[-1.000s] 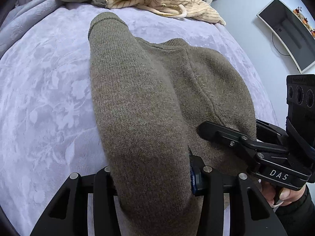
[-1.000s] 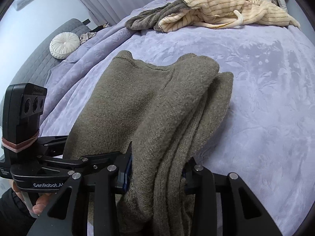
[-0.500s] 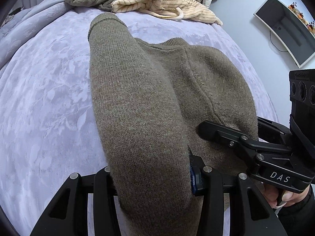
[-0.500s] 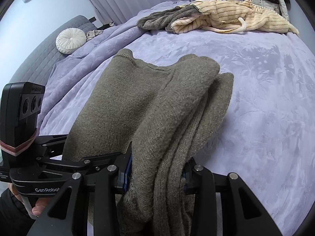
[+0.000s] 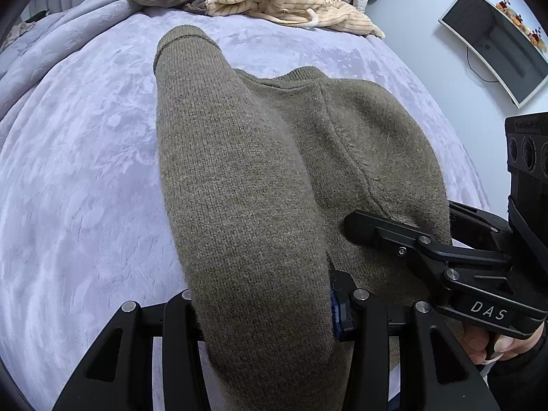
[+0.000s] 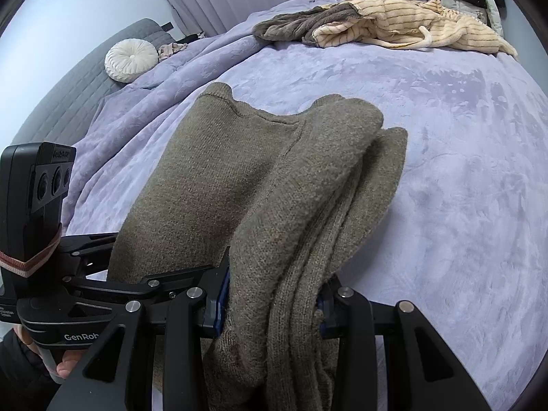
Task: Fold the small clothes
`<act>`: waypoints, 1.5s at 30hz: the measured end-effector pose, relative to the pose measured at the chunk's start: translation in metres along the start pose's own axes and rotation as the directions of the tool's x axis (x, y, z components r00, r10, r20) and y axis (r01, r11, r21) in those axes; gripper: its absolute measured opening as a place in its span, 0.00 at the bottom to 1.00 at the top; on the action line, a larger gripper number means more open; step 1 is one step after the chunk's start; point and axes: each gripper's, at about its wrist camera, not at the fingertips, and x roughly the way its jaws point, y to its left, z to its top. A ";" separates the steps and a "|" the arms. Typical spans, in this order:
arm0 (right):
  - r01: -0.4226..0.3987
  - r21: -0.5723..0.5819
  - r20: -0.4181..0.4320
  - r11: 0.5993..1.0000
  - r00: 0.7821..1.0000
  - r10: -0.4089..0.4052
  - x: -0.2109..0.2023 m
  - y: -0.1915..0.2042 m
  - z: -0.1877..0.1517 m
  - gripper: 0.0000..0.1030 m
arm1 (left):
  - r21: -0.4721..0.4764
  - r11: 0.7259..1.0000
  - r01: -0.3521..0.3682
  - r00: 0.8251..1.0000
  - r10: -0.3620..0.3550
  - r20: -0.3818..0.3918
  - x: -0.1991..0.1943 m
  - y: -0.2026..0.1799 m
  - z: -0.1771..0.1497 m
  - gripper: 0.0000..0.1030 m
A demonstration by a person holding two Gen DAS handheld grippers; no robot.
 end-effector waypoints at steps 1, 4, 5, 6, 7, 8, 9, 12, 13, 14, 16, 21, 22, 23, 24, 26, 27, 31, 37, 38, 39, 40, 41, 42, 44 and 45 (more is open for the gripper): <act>0.000 0.000 0.000 1.000 1.000 0.000 0.000 0.002 -0.003 0.39 | 0.000 1.000 -0.001 1.000 0.001 0.001 0.000 -0.001 -0.003 0.46; -0.002 -0.001 -0.002 1.000 1.000 0.002 -0.003 0.008 -0.015 0.39 | 0.002 1.000 -0.007 1.000 0.007 0.003 -0.006 0.001 -0.018 0.46; -0.002 -0.001 -0.004 1.000 1.000 0.002 -0.004 0.010 -0.018 0.39 | 0.002 1.000 -0.010 1.000 0.010 0.004 -0.007 0.000 -0.022 0.46; -0.001 -0.004 -0.004 1.000 1.000 0.001 -0.005 0.013 -0.022 0.39 | 0.004 1.000 -0.013 1.000 0.013 0.005 -0.008 0.000 -0.027 0.46; 0.000 -0.006 -0.004 1.000 1.000 0.000 -0.005 0.015 -0.025 0.39 | 0.005 1.000 -0.015 1.000 0.015 0.005 -0.009 0.000 -0.030 0.46; 0.001 -0.007 -0.005 1.000 1.000 -0.001 -0.006 0.017 -0.028 0.39 | 0.008 1.000 -0.017 1.000 0.017 0.006 -0.011 -0.001 -0.034 0.46; 0.000 -0.007 -0.004 1.000 1.000 0.000 -0.008 0.019 -0.031 0.39 | 0.011 1.000 -0.019 1.000 0.019 0.008 -0.015 -0.001 -0.039 0.46; -0.005 -0.005 -0.002 1.000 1.000 0.005 -0.012 0.024 -0.039 0.39 | 0.011 1.000 -0.024 1.000 0.024 0.011 -0.020 -0.003 -0.048 0.46; -0.006 -0.007 -0.002 1.000 1.000 0.006 -0.012 0.026 -0.041 0.39 | 0.012 1.000 -0.025 1.000 0.025 0.013 -0.023 -0.003 -0.053 0.46; -0.006 -0.009 -0.003 1.000 1.000 0.006 -0.014 0.028 -0.043 0.39 | 0.013 1.000 -0.028 1.000 0.027 0.012 -0.023 -0.004 -0.055 0.46; -0.005 -0.013 -0.006 1.000 1.000 0.005 -0.015 0.031 -0.048 0.39 | 0.013 0.999 -0.029 1.000 0.029 0.012 -0.026 -0.005 -0.062 0.46; -0.001 -0.021 -0.008 1.000 1.000 0.000 -0.018 0.037 -0.058 0.39 | 0.013 0.999 -0.033 0.999 0.033 0.014 -0.028 -0.010 -0.071 0.46; -0.001 -0.022 -0.009 1.000 1.000 0.001 -0.018 0.039 -0.060 0.39 | 0.014 0.999 -0.035 0.999 0.035 0.015 -0.028 -0.011 -0.073 0.46; 0.001 -0.025 -0.009 1.000 1.000 -0.001 -0.019 0.040 -0.062 0.39 | 0.013 0.999 -0.039 0.999 0.038 0.016 -0.028 -0.012 -0.075 0.46; 0.002 -0.027 -0.008 1.000 1.000 -0.002 -0.020 0.041 -0.063 0.39 | 0.013 0.999 -0.038 0.999 0.038 0.018 -0.029 -0.012 -0.077 0.46; 0.006 -0.032 -0.007 0.999 1.000 -0.006 -0.021 0.044 -0.067 0.39 | 0.008 0.999 -0.036 0.999 0.036 0.019 -0.031 -0.012 -0.082 0.46; 0.006 -0.034 -0.007 0.999 1.000 -0.006 -0.021 0.044 -0.068 0.39 | 0.007 0.999 -0.034 0.999 0.034 0.019 -0.031 -0.011 -0.084 0.46; 0.005 -0.035 -0.012 0.999 1.000 -0.005 -0.021 0.046 -0.074 0.39 | 0.009 0.999 -0.036 0.999 0.036 0.017 -0.030 -0.011 -0.089 0.46; -0.006 -0.037 -0.018 0.999 1.000 0.006 -0.015 0.046 -0.076 0.39 | 0.001 1.000 -0.025 0.999 0.025 0.022 -0.026 -0.006 -0.093 0.46; -0.012 -0.036 -0.021 0.999 1.000 0.011 -0.014 0.045 -0.077 0.39 | -0.008 1.000 -0.017 1.000 0.017 0.022 -0.025 -0.003 -0.096 0.46; -0.021 -0.035 -0.027 0.999 0.999 0.020 -0.011 0.042 -0.078 0.39 | -0.020 1.000 -0.001 1.000 0.001 0.022 -0.023 0.002 -0.099 0.48; -0.026 -0.034 -0.032 0.999 0.999 0.025 -0.009 0.040 -0.079 0.40 | -0.030 1.000 0.007 1.000 -0.006 0.021 -0.021 0.006 -0.101 0.52; -0.032 -0.028 -0.038 0.999 0.999 0.031 -0.006 0.036 -0.081 0.41 | -0.041 0.999 0.008 1.000 -0.007 0.025 -0.020 0.010 -0.104 0.56; -0.039 -0.012 -0.046 0.999 0.998 0.039 -0.002 0.030 -0.083 0.43 | -0.055 0.998 0.003 1.000 -0.002 0.027 -0.018 0.015 -0.108 0.67; -0.048 0.044 -0.061 0.998 0.997 0.050 0.005 0.015 -0.085 0.57 | -0.077 0.997 -0.002 0.999 0.005 0.038 -0.019 0.025 -0.114 0.77; -0.048 0.094 -0.065 0.994 0.996 0.054 0.006 0.004 -0.087 0.63 | -0.093 0.996 0.015 0.999 -0.011 0.043 -0.021 0.030 -0.116 0.77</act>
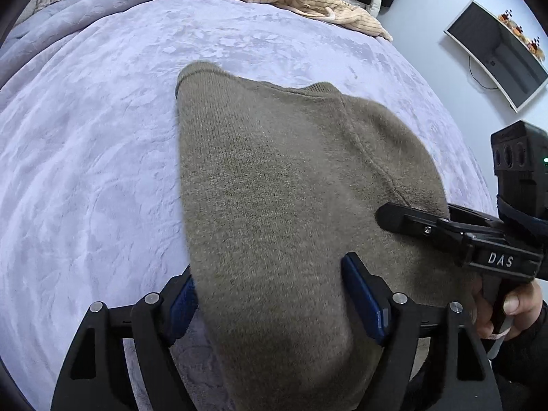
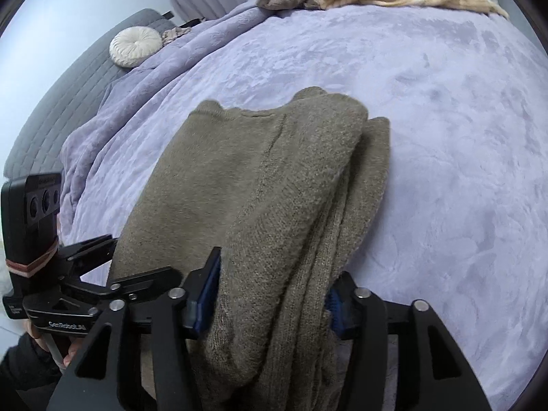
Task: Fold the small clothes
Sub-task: 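Open both grippers and pull them back from the folded sweater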
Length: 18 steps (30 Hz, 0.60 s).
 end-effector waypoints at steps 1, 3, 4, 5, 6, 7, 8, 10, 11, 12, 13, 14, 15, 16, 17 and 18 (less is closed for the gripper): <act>-0.007 0.031 -0.004 0.999 1.000 0.007 0.000 -0.007 0.000 0.64 | -0.012 1.000 0.014 1.000 -0.014 0.000 -0.002 0.004 -0.001 0.77; -0.011 0.061 0.012 0.998 1.000 0.010 -0.008 -0.014 -0.001 0.64 | -0.028 1.000 0.011 1.000 -0.011 0.016 -0.013 0.008 -0.003 0.77; 0.007 0.055 0.030 0.998 1.000 -0.009 -0.014 -0.013 -0.002 0.64 | -0.029 1.000 0.001 1.000 0.000 0.029 -0.019 0.009 -0.004 0.77; 0.030 0.044 0.056 0.999 0.998 -0.033 -0.023 -0.012 -0.003 0.64 | -0.029 0.999 -0.014 0.999 0.015 0.046 -0.026 0.008 -0.005 0.77; 0.060 0.034 0.089 0.998 0.994 -0.063 -0.034 -0.009 -0.003 0.65 | -0.030 0.999 -0.032 0.997 0.034 0.067 -0.034 0.008 -0.004 0.77; 0.072 0.020 0.122 0.997 0.990 -0.074 -0.045 -0.005 -0.004 0.65 | -0.030 0.998 -0.048 0.995 0.051 0.081 -0.039 0.006 -0.003 0.77; 0.065 -0.005 0.151 0.998 0.986 -0.064 -0.055 0.000 -0.004 0.65 | -0.030 0.997 -0.072 0.993 0.075 0.092 -0.043 0.005 -0.002 0.77; 0.029 -0.065 0.188 0.997 0.982 -0.016 -0.067 0.015 -0.004 0.66 | -0.012 0.992 -0.128 0.986 0.129 0.108 -0.044 -0.003 0.004 0.77; -0.016 -0.103 0.185 0.995 0.982 0.035 -0.069 0.023 -0.004 0.66 | 0.006 0.984 -0.178 0.978 0.177 0.107 -0.040 -0.008 0.007 0.77; -0.064 -0.129 0.172 0.990 0.981 0.086 -0.067 0.029 -0.003 0.66 | 0.028 0.966 -0.257 0.962 0.253 0.104 -0.033 -0.011 0.011 0.77; -0.107 -0.148 0.152 0.983 0.980 0.129 -0.062 0.033 -0.002 0.66 | 0.046 0.951 -0.306 0.949 0.301 0.096 -0.025 -0.013 0.014 0.77; -0.131 -0.157 0.127 0.979 0.980 0.152 -0.054 0.035 -0.001 0.66 | 0.053 0.945 -0.322 0.945 0.316 0.087 -0.019 -0.013 0.018 0.77; -0.152 -0.157 0.087 0.976 0.982 0.167 -0.042 0.034 0.000 0.66 | 0.053 0.947 -0.316 0.947 0.311 0.078 -0.012 -0.012 0.021 0.77; -0.155 -0.150 0.051 0.977 0.985 0.164 -0.030 0.031 0.000 0.66 | 0.053 0.949 -0.310 0.950 0.307 0.065 -0.007 -0.010 0.023 0.77; -0.108 -0.148 0.033 0.983 0.993 0.114 -0.015 0.024 0.000 0.65 | 0.052 0.950 -0.308 0.951 0.305 0.052 -0.002 -0.008 0.025 0.78; -0.041 -0.157 0.025 0.987 0.999 0.046 -0.004 0.019 -0.001 0.65 | 0.048 0.952 -0.302 0.953 0.300 0.046 0.002 -0.007 0.027 0.85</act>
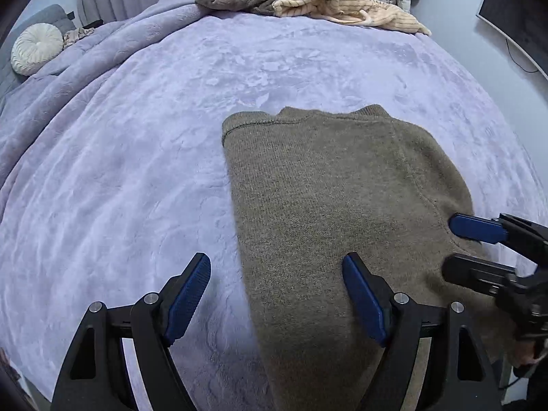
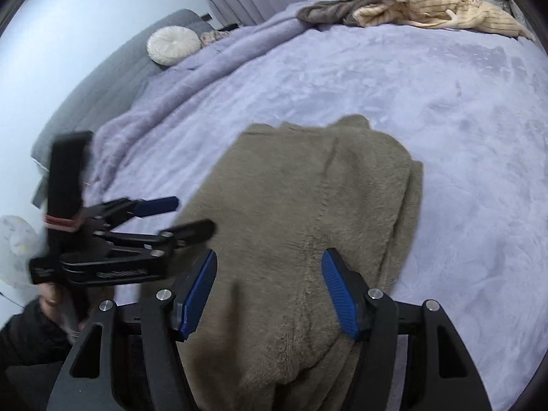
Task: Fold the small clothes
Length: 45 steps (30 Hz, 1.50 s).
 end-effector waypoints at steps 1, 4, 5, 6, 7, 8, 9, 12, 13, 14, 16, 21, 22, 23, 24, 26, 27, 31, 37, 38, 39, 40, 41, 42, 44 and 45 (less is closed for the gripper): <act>0.028 -0.010 -0.012 1.000 1.000 -0.028 0.007 -0.004 -0.002 0.63 | -0.003 1.000 0.004 1.000 -0.004 0.001 0.003 0.001 0.000 0.89; 0.031 -0.012 -0.002 0.999 1.000 -0.031 0.005 -0.004 -0.004 0.62 | -0.005 1.000 0.007 1.000 -0.007 -0.010 0.004 0.000 0.000 0.89; 0.045 -0.021 -0.001 0.999 0.999 -0.045 0.000 -0.001 -0.004 0.63 | -0.003 1.000 0.002 1.000 -0.002 -0.008 0.001 -0.001 0.000 0.89; 0.060 -0.037 0.007 0.998 0.998 -0.059 -0.009 0.006 -0.005 0.63 | 0.004 1.000 -0.002 1.000 0.002 -0.004 -0.004 -0.003 -0.002 0.89; 0.054 -0.055 0.017 0.997 0.998 -0.054 -0.016 0.010 -0.006 0.63 | 0.012 1.000 -0.010 1.000 0.010 0.001 -0.009 -0.004 -0.003 0.89; 0.032 -0.083 0.029 0.996 0.999 -0.030 -0.026 0.017 -0.008 0.63 | 0.021 1.000 -0.018 1.000 0.018 0.005 -0.014 -0.005 -0.006 0.89; -0.002 -0.118 0.040 0.993 0.999 0.007 -0.038 0.027 -0.012 0.63 | 0.025 0.999 -0.019 1.000 0.019 0.007 -0.018 -0.006 -0.008 0.89; -0.105 -0.194 0.005 0.975 0.994 0.108 -0.053 0.047 -0.027 0.65 | 0.034 0.999 -0.010 1.000 0.010 0.003 -0.027 -0.007 -0.016 0.89; -0.129 -0.203 -0.020 0.971 0.992 0.128 -0.051 0.051 -0.030 0.65 | 0.040 0.999 -0.014 1.000 0.013 0.004 -0.029 -0.009 -0.019 0.89; -0.139 -0.210 -0.042 0.968 0.990 0.133 -0.049 0.054 -0.035 0.65 | 0.043 0.999 -0.021 1.000 0.021 0.007 -0.031 -0.010 -0.022 0.89; -0.075 -0.225 -0.076 0.971 0.995 0.059 -0.038 0.054 -0.048 0.67 | 0.039 0.999 -0.021 1.000 0.021 0.001 -0.031 -0.010 -0.026 0.89; -0.039 -0.156 -0.080 0.987 0.996 0.026 -0.030 0.038 -0.059 0.67 | 0.034 0.998 -0.044 0.999 0.044 -0.002 -0.033 -0.014 -0.033 0.89; -0.034 -0.154 -0.070 0.987 0.997 0.023 -0.034 0.040 -0.058 0.67 | 0.041 0.997 -0.060 0.998 0.060 0.004 -0.037 -0.016 -0.034 0.89; -0.017 -0.159 -0.046 0.987 0.999 0.009 -0.043 0.043 -0.056 0.67 | 0.046 0.996 -0.075 0.997 0.075 0.010 -0.040 -0.018 -0.034 0.89; 0.005 -0.164 -0.020 0.986 1.000 -0.008 -0.051 0.046 -0.055 0.67 | 0.047 0.994 -0.097 0.995 0.096 0.015 -0.045 -0.020 -0.034 0.89; 0.057 -0.176 0.011 0.983 0.998 -0.056 -0.064 0.051 -0.053 0.70 | 0.042 0.994 -0.101 0.995 0.100 0.023 -0.054 -0.024 -0.035 0.89; 0.083 -0.181 0.020 0.980 0.996 -0.081 -0.068 0.054 -0.051 0.70 | 0.035 0.995 -0.090 0.996 0.089 0.025 -0.057 -0.025 -0.035 0.89; 0.107 -0.178 0.025 0.978 0.994 -0.104 -0.076 0.057 -0.046 0.70 | 0.022 0.998 -0.061 0.998 0.061 0.015 -0.065 -0.029 -0.037 0.89; 0.147 -0.189 0.025 0.971 0.989 -0.145 -0.079 0.063 -0.040 0.70 | -0.019 1.000 -0.011 1.000 0.011 0.006 -0.073 -0.030 -0.043 0.89; 0.147 -0.189 0.024 0.971 0.989 -0.145 -0.080 0.063 -0.041 0.70 | -0.019 0.999 -0.038 0.999 0.038 0.006 -0.074 -0.031 -0.044 0.89; 0.151 -0.191 0.025 0.970 0.989 -0.149 -0.079 0.063 -0.040 0.70 | -0.014 0.996 -0.091 0.996 0.091 0.003 -0.073 -0.032 -0.044 0.89; 0.157 -0.192 0.026 0.969 0.988 -0.155 -0.078 0.063 -0.040 0.70 | -0.012 0.991 -0.134 0.991 0.134 0.003 -0.073 -0.031 -0.044 0.89; 0.159 -0.192 0.025 0.968 0.987 -0.157 -0.078 0.063 -0.040 0.70 | -0.015 0.988 -0.152 0.988 0.152 -0.003 -0.072 -0.030 -0.045 0.89; 0.158 -0.192 0.023 0.969 0.987 -0.156 -0.078 0.063 -0.039 0.70 | -0.020 0.989 -0.144 0.990 0.144 -0.009 -0.071 -0.027 -0.044 0.89; 0.173 -0.196 0.019 0.965 0.985 -0.172 -0.077 0.064 -0.039 0.70 | -0.025 0.989 -0.143 0.990 0.142 -0.011 -0.071 -0.024 -0.045 0.89; 0.177 -0.200 0.014 0.964 0.984 -0.178 -0.076 0.065 -0.039 0.70 | -0.027 0.988 -0.152 0.988 0.152 -0.015 -0.070 -0.024 -0.045 0.89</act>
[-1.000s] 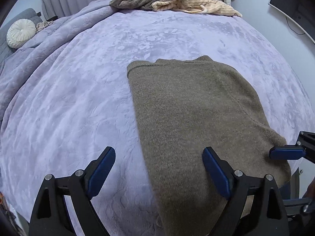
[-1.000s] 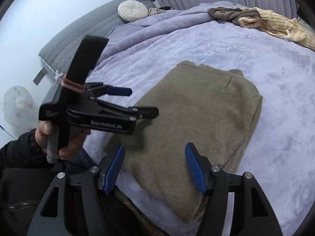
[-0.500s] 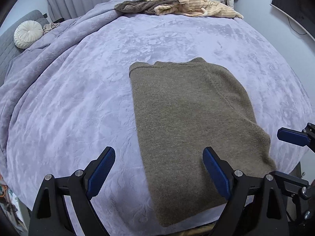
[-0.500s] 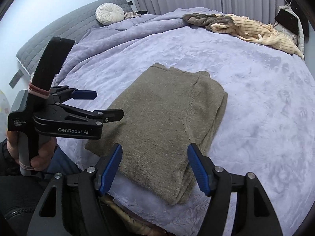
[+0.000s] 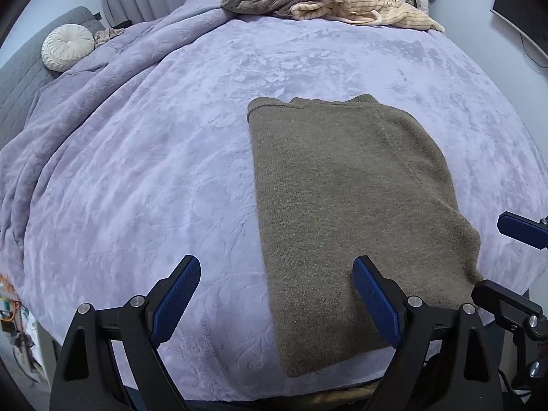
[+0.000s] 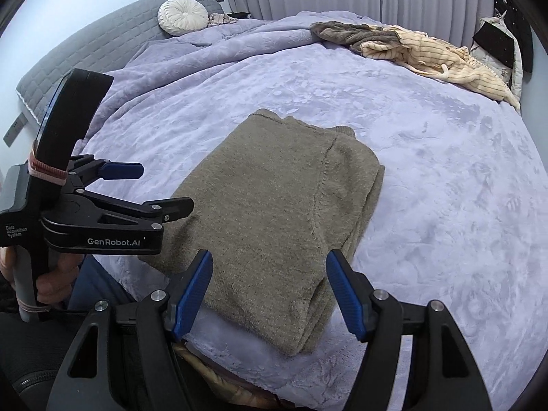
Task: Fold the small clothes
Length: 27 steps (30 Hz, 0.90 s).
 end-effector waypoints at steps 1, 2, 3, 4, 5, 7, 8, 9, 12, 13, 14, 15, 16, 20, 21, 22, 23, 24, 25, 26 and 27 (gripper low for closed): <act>0.002 -0.004 -0.004 1.000 1.000 -0.002 0.001 0.001 0.000 0.70 | 0.006 1.000 -0.002 1.000 0.002 -0.003 0.000 0.000 -0.001 0.89; 0.003 -0.007 -0.006 1.000 1.000 -0.003 0.002 0.002 0.000 0.70 | 0.012 1.000 0.000 1.000 0.000 -0.003 0.001 -0.001 0.000 0.89; 0.002 -0.008 -0.008 1.000 1.000 -0.002 0.002 0.002 0.000 0.70 | 0.014 1.000 0.000 1.000 0.000 -0.004 0.001 -0.001 0.000 0.89; 0.001 -0.009 -0.009 1.000 1.000 -0.001 0.002 0.002 0.000 0.70 | 0.017 1.000 0.001 1.000 -0.001 -0.004 0.001 -0.001 0.000 0.89; 0.001 -0.010 -0.011 1.000 1.000 -0.001 0.003 0.003 0.001 0.70 | 0.019 1.000 0.005 1.000 -0.005 -0.004 0.001 -0.002 0.000 0.89; 0.005 -0.010 -0.013 1.000 1.000 -0.005 0.003 0.003 0.001 0.70 | 0.022 1.000 0.013 1.000 -0.013 -0.006 0.001 -0.002 0.001 0.89; 0.003 -0.011 -0.013 1.000 1.000 -0.003 0.003 0.003 0.001 0.70 | 0.022 1.000 0.017 1.000 -0.016 -0.007 0.001 -0.003 0.001 0.89; 0.001 -0.011 -0.012 1.000 1.000 -0.001 0.003 0.004 0.001 0.70 | 0.023 1.000 0.018 1.000 -0.017 -0.007 0.001 -0.003 0.001 0.89; 0.008 -0.015 -0.016 1.000 1.000 -0.008 0.005 0.004 0.001 0.70 | 0.022 1.000 0.018 1.000 -0.018 -0.009 0.002 -0.002 0.001 0.89; 0.006 -0.013 -0.017 1.000 1.000 -0.006 0.004 0.004 0.002 0.70 | 0.022 1.000 0.018 1.000 -0.018 -0.009 0.002 -0.002 0.001 0.89; 0.004 -0.013 -0.018 1.000 1.000 -0.004 0.005 0.004 0.002 0.70 | 0.020 1.000 0.017 1.000 -0.017 -0.011 0.002 -0.002 0.001 0.89; 0.003 -0.013 -0.019 1.000 1.000 -0.003 0.005 0.003 0.002 0.70 | 0.019 1.000 0.018 1.000 -0.018 -0.012 0.003 -0.002 0.001 0.89; 0.002 -0.013 -0.020 1.000 1.000 -0.002 0.006 0.003 0.002 0.70 | 0.019 1.000 0.018 1.000 -0.018 -0.013 0.003 -0.002 0.001 0.89; 0.001 -0.013 -0.020 1.000 1.000 -0.001 0.006 0.003 0.003 0.70 | 0.020 1.000 0.020 1.000 -0.019 -0.011 0.003 -0.002 0.001 0.89; 0.001 -0.012 -0.022 1.000 1.000 -0.001 0.006 0.003 0.003 0.70 | 0.021 1.000 0.021 1.000 -0.020 -0.011 0.003 -0.002 0.001 0.89; 0.001 -0.013 -0.022 1.000 1.000 -0.001 0.006 0.003 0.003 0.70 | 0.021 1.000 0.021 1.000 -0.021 -0.012 0.003 -0.002 0.001 0.89; 0.001 -0.013 -0.021 1.000 1.000 -0.001 0.006 0.003 0.003 0.70 | 0.020 1.000 0.023 1.000 -0.023 -0.013 0.004 -0.002 0.001 0.89; 0.000 -0.013 -0.021 1.000 1.000 0.000 0.006 0.003 0.003 0.70 | 0.019 1.000 0.024 1.000 -0.024 -0.015 0.004 -0.002 0.002 0.89; 0.000 -0.013 -0.022 1.000 1.000 0.000 0.006 0.003 0.004 0.70 | 0.018 1.000 0.025 1.000 -0.024 -0.018 0.005 -0.002 0.002 0.89; 0.000 -0.014 -0.023 1.000 1.000 0.000 0.007 0.003 0.004 0.70 | 0.016 1.000 0.025 1.000 -0.025 -0.020 0.005 -0.002 0.002 0.89; -0.001 -0.013 -0.023 1.000 1.000 0.001 0.007 0.003 0.004 0.70 | 0.016 1.000 0.024 1.000 -0.023 -0.021 0.005 -0.002 0.002 0.89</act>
